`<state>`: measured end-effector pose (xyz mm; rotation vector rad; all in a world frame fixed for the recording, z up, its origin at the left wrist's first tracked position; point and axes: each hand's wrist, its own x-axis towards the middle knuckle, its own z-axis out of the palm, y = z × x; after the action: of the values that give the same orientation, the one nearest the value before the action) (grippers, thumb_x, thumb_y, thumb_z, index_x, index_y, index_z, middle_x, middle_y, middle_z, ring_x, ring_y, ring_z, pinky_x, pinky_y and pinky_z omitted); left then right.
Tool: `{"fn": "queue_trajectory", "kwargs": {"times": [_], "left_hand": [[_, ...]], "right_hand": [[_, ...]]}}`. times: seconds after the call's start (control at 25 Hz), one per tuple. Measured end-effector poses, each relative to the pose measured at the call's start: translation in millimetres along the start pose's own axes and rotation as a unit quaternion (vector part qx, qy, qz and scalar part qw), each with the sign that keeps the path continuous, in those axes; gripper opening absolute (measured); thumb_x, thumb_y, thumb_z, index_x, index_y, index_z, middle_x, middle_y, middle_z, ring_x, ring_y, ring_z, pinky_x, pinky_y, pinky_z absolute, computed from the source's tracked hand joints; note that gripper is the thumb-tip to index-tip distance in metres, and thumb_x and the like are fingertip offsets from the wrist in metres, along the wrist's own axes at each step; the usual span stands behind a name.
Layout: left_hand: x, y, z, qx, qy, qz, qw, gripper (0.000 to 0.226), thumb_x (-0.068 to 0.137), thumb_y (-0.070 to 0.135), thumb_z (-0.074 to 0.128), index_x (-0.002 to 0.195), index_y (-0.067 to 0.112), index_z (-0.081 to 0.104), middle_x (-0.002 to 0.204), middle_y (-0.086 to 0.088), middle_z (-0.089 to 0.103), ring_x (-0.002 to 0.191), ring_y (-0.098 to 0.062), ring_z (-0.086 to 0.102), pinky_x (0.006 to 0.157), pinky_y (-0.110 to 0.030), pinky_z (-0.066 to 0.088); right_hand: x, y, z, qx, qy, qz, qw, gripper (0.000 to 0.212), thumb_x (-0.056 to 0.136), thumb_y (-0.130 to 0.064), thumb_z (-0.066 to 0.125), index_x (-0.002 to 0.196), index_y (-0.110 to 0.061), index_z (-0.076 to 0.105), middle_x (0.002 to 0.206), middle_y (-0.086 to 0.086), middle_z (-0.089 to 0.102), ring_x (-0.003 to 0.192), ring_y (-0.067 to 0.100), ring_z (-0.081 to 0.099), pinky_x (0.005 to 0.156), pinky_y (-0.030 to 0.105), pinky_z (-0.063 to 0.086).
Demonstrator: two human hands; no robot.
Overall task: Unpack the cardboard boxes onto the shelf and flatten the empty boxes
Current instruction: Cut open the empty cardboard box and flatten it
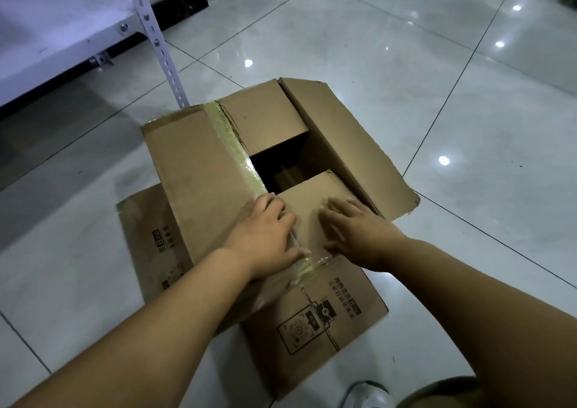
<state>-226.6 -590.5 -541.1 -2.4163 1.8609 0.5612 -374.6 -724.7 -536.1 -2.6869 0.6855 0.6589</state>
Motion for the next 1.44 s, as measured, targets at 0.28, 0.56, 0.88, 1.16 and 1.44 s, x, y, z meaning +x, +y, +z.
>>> {"fn": "queue_trajectory", "kwargs": {"times": [0.28,0.56,0.88,1.16,1.44], "left_hand": [[4,8,2,0.010,-0.040,0.038,0.998,0.071,0.072,0.073,0.057,0.128,0.031,0.042,0.145,-0.001,0.022,0.139,-0.027,0.006,0.116,-0.046,0.007],[20,24,12,0.035,0.044,0.060,0.997,0.051,0.088,0.058,0.047,0.129,0.029,0.044,0.130,0.000,0.037,0.127,-0.024,0.026,0.114,-0.040,0.020],[24,22,12,-0.030,0.082,0.061,0.994,0.035,0.085,0.056,0.054,0.108,0.030,0.054,0.115,0.005,0.042,0.116,-0.022,0.031,0.110,-0.040,0.025],[22,27,12,-0.068,0.034,0.061,0.995,0.014,0.090,0.042,0.050,0.094,0.030,0.045,0.101,0.014,0.033,0.120,-0.019,0.027,0.115,-0.051,-0.009],[16,23,-20,-0.119,0.044,0.071,0.989,0.013,0.094,0.040,0.048,0.087,0.032,0.039,0.086,0.020,0.041,0.120,-0.011,0.030,0.112,-0.054,-0.019]], "right_hand": [[-5,3,3,-0.060,-0.031,-0.027,0.997,0.080,0.092,-0.046,0.056,0.153,-0.035,0.006,0.162,-0.003,-0.005,0.148,0.028,-0.004,0.117,0.045,0.017],[-3,6,6,-0.089,0.018,0.009,0.996,0.069,0.099,-0.020,0.048,0.154,-0.028,0.006,0.162,0.002,0.001,0.148,0.030,0.004,0.115,0.043,0.023],[11,22,13,-0.085,0.012,0.011,0.996,0.071,0.100,-0.010,0.045,0.154,-0.029,0.003,0.162,0.000,-0.002,0.148,0.030,-0.001,0.118,0.045,0.013],[17,21,15,-0.088,0.016,-0.004,0.996,0.068,0.101,-0.008,0.041,0.154,-0.029,0.005,0.162,-0.001,0.000,0.149,0.028,-0.002,0.119,0.044,0.011],[17,36,14,-0.085,0.018,0.018,0.996,0.069,0.100,-0.012,0.046,0.154,-0.031,0.005,0.162,-0.002,0.002,0.148,0.029,0.001,0.118,0.047,0.012]]}}
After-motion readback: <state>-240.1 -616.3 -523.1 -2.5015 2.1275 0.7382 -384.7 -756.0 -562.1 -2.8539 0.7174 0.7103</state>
